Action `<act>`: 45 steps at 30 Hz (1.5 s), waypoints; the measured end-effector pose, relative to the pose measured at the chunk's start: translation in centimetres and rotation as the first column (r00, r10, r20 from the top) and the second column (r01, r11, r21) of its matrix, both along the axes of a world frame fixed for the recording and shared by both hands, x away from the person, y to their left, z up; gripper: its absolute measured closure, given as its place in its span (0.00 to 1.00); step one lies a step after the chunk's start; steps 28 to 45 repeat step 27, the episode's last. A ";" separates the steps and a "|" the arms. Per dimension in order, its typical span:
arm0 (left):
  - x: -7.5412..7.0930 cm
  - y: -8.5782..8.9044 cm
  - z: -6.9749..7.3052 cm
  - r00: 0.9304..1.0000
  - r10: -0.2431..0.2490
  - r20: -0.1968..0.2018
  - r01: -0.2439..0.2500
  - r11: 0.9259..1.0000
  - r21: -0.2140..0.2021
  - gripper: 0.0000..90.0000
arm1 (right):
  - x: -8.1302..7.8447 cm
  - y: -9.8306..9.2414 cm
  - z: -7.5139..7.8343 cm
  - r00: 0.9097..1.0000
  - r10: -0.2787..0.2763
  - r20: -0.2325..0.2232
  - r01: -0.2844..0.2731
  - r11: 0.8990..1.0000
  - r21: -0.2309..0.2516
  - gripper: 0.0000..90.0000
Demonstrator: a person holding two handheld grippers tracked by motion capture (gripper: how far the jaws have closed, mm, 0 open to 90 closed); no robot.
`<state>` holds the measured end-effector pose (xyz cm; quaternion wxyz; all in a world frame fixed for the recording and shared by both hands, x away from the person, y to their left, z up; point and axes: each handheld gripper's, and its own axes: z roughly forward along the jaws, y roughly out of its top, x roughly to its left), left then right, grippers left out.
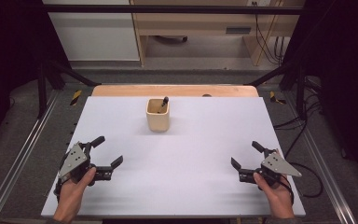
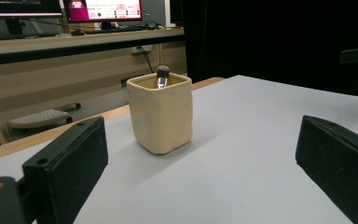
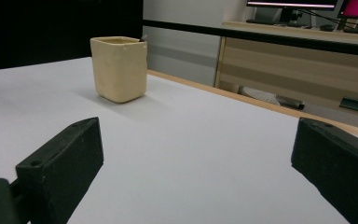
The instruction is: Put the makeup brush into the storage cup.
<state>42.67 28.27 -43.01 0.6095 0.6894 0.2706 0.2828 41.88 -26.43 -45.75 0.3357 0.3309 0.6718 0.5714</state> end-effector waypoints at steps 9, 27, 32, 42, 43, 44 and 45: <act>-0.2 0.9 -0.2 1.000 0.017 0.000 -0.017 1.000 -0.014 0.02 | -0.1 -0.2 0.0 1.000 -0.001 0.005 0.001 1.000 -0.003 0.03; -1.1 1.1 -1.0 1.000 0.003 0.019 -0.003 1.000 0.021 0.02 | -0.3 -0.7 0.2 1.000 -0.006 0.016 0.006 1.000 -0.013 0.03; -1.1 1.1 -1.0 1.000 0.003 0.019 -0.003 1.000 0.021 0.02 | -0.3 -0.7 0.2 1.000 -0.006 0.016 0.006 1.000 -0.013 0.03; -1.1 1.1 -1.0 1.000 0.003 0.019 -0.003 1.000 0.021 0.02 | -0.3 -0.7 0.2 1.000 -0.006 0.016 0.006 1.000 -0.013 0.03; -1.1 1.1 -1.0 1.000 0.003 0.019 -0.003 1.000 0.021 0.02 | -0.3 -0.7 0.2 1.000 -0.006 0.016 0.006 1.000 -0.013 0.03; -1.1 1.1 -1.0 1.000 0.003 0.019 -0.003 1.000 0.021 0.02 | -0.3 -0.7 0.2 1.000 -0.006 0.016 0.006 1.000 -0.013 0.03; -1.1 1.1 -1.0 1.000 0.003 0.019 -0.003 1.000 0.021 0.02 | -0.3 -0.7 0.2 1.000 -0.006 0.016 0.006 1.000 -0.013 0.03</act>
